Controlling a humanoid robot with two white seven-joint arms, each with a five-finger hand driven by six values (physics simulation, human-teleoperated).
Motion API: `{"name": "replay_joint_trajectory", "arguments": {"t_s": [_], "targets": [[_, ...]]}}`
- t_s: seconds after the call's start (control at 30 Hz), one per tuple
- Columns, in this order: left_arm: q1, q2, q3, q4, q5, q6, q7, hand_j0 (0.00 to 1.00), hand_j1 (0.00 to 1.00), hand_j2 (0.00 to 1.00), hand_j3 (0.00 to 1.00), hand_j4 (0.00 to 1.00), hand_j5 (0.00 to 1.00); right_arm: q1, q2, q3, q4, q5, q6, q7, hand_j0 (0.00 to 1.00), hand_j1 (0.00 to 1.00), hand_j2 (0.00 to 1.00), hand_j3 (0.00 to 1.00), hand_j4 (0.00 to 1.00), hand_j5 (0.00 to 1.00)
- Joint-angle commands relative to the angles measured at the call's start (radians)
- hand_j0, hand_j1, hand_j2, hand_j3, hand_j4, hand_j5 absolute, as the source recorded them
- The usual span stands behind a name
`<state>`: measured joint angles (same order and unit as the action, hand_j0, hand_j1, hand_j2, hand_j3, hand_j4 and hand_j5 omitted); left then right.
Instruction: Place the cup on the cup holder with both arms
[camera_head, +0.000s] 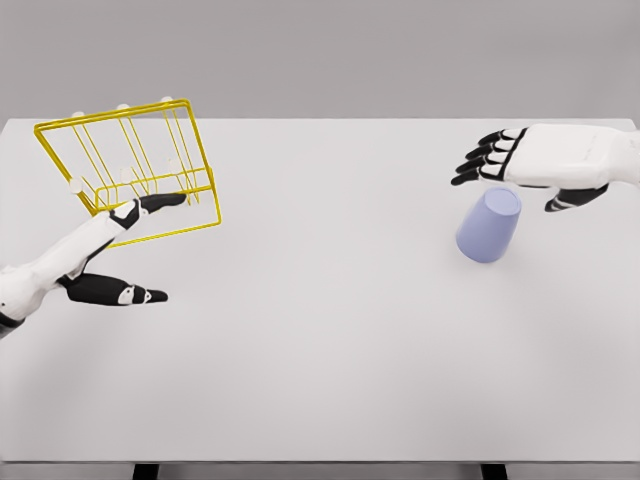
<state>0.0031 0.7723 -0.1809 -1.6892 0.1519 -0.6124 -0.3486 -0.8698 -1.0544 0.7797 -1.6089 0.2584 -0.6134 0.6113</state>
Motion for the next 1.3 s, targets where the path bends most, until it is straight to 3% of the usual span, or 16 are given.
{"name": "replay_joint_trajectory", "arguments": {"t_s": [0.0,0.2,0.33,1.1,1.27], "targets": [[0.0,0.001,0.009,0.002,0.008,0.002,0.0,1.0,1.0,1.0,1.0,1.0,1.0,0.0,0.024,0.004,0.038,-0.001,0.003,0.0,1.0,1.0,1.0,1.0,1.0,1.0],[0.002,0.018,0.026,0.034,0.009,0.002,-0.003,1.0,1.0,1.0,1.0,1.0,1.0,0.002,0.028,0.059,0.049,0.001,0.003,0.0,1.0,1.0,1.0,1.0,1.0,1.0],[0.002,0.022,0.026,0.045,0.009,0.002,-0.003,1.0,1.0,1.0,1.0,1.0,1.0,0.002,0.06,0.082,0.107,0.004,0.003,0.0,1.0,1.0,1.0,1.0,1.0,1.0],[0.005,0.022,0.026,0.045,0.009,0.002,-0.003,1.0,1.0,1.0,1.0,1.0,1.0,0.0,0.109,0.089,0.245,0.048,0.003,0.0,1.0,1.0,1.0,1.0,1.0,1.0],[0.005,0.024,0.026,0.045,0.009,0.002,-0.003,1.0,1.0,1.0,1.0,1.0,1.0,0.0,0.112,0.09,0.241,0.048,0.003,0.0,1.0,1.0,1.0,1.0,1.0,1.0]]}}
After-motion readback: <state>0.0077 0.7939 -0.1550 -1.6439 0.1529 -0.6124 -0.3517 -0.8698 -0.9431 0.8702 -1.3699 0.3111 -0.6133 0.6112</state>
